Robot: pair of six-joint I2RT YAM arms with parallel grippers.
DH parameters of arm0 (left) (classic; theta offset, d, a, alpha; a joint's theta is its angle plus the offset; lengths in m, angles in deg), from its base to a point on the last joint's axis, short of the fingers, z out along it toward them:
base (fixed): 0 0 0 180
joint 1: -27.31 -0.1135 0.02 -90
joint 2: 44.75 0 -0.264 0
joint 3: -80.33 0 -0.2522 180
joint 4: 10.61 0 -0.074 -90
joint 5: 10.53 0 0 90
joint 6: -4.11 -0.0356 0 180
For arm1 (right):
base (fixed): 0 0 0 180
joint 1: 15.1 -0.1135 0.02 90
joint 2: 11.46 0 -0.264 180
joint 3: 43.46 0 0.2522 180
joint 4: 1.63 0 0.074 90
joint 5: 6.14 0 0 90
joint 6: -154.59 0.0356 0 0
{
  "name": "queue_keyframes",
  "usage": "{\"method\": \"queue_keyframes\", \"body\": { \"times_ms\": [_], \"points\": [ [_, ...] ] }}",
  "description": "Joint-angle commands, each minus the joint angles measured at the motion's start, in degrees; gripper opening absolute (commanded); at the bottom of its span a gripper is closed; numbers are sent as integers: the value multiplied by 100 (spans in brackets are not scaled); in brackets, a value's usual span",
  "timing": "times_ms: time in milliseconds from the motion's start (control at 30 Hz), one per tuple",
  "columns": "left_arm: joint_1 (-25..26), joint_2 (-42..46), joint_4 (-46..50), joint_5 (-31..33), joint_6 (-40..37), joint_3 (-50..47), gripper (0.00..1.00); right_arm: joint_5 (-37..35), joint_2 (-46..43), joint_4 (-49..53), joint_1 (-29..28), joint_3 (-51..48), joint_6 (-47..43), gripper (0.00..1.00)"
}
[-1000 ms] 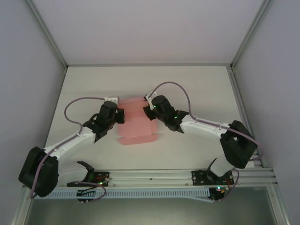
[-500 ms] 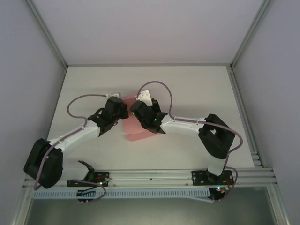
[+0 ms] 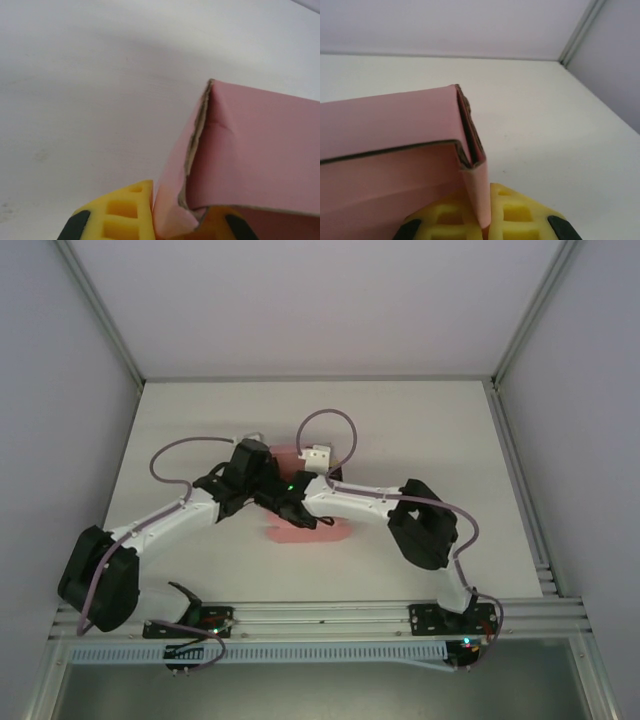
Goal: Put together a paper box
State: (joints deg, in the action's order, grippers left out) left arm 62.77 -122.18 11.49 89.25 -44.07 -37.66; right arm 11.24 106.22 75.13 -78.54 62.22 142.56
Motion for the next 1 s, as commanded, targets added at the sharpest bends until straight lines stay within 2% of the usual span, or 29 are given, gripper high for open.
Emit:
{"method": "queue_keyframes", "body": {
  "times_ms": [0, 100, 167, 233, 300, 433, 533, 567, 633, 700, 767, 800, 867, 900, 967],
  "points": [
    [-360, 101, 1408, 1956, 485, -276, 0, -1675, 211, 3157, 552, 28, 2064, 0],
    [-369, 244, 1010, 1435, 351, -427, 0, -1773, 144, 3159, 517, 46, 2011, 0],
    [-365, 243, 977, 1348, 321, -413, 0, -1760, 61, 3161, 516, -1, 2034, 2],
    [-372, 217, 1008, 1288, 286, -360, 0, -1703, -29, 3159, 518, -107, 2140, 9],
    [-370, 216, 975, 1186, 256, -351, 0, -1609, -68, 3141, 500, -139, 2221, 23],
    [-368, 191, 873, 1050, 188, -327, 0, -1528, 32, 3151, 400, 45, 2097, 34],
    [-375, 111, 828, 1010, 135, -256, 0, -1443, 49, 3128, 316, 162, 2091, 46],
    [-383, 69, 815, 998, 112, -218, 0, -1400, 35, 3035, 277, 194, 2038, 50],
    [-417, -60, 810, 935, 65, -123, 0, -1267, -48, 2455, 214, 212, 1310, 55],
    [-469, -212, 733, 821, -7, -16, 0, -863, -307, 996, 183, -69, -166, 64],
    [-543, -337, 622, 635, -84, 73, 0, 68, -908, -1581, 199, -1008, -2258, 75],
    [-565, -375, 595, 574, -103, 109, 0, 676, -1265, -2842, 231, -1584, -3003, 80],
    [-593, -404, 551, 483, -163, 148, 0, 2239, -2128, -5302, 414, -2922, -3789, 88],
    [-602, -405, 530, 478, -189, 153, 0, 2799, -2437, -6063, 529, -3387, -3861, 99],
    [-618, -414, 482, 414, -277, 158, 0, 3562, -2796, -6783, 694, -3843, -4046, 100]
  ]
}}
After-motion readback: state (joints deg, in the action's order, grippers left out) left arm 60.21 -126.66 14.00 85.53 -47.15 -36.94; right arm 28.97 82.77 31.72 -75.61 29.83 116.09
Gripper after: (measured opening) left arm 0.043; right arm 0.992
